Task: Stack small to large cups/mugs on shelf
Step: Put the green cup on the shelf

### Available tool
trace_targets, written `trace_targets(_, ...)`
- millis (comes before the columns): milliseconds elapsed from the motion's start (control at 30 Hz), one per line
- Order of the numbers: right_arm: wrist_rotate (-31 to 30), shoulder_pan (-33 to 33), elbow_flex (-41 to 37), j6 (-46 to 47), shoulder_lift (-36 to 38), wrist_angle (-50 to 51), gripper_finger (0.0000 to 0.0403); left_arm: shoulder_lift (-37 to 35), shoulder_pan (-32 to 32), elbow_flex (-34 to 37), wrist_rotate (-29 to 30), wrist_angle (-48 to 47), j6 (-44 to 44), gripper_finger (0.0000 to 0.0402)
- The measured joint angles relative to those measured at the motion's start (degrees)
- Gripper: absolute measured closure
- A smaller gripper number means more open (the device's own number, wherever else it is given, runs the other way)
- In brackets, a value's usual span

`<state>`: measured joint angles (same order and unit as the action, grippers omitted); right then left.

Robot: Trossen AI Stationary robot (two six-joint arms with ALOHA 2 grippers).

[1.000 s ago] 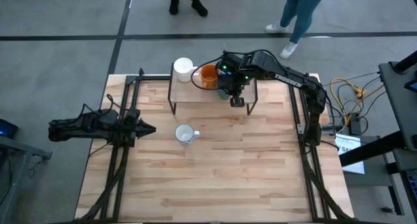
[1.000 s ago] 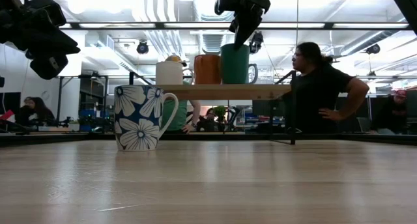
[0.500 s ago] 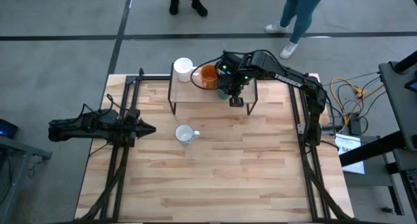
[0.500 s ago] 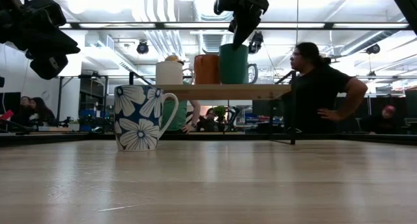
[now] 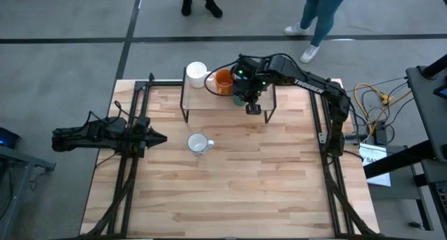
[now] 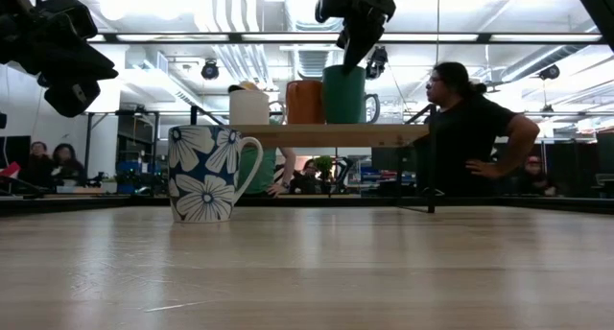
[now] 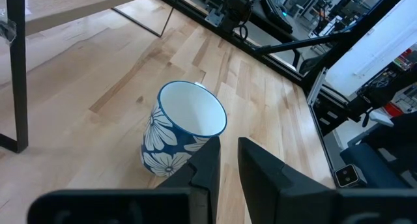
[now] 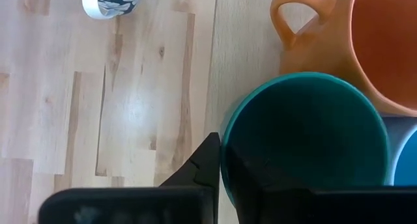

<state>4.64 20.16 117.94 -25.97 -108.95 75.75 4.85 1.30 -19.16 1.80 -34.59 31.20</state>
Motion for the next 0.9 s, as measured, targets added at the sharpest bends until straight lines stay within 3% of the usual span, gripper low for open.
trace_targets(267, -0.2, 0.0, -0.1, 0.0, 0.0, -0.2, 0.0355, 0.0, 0.0, 0.0, 0.0, 0.0, 0.0, 0.0362)
trace_targets(900, -0.2, 0.0, 0.0, -0.1, 0.3, -1.5, 0.0338, 0.0, 0.0, 0.0, 0.0, 0.0, 0.0, 0.0362)
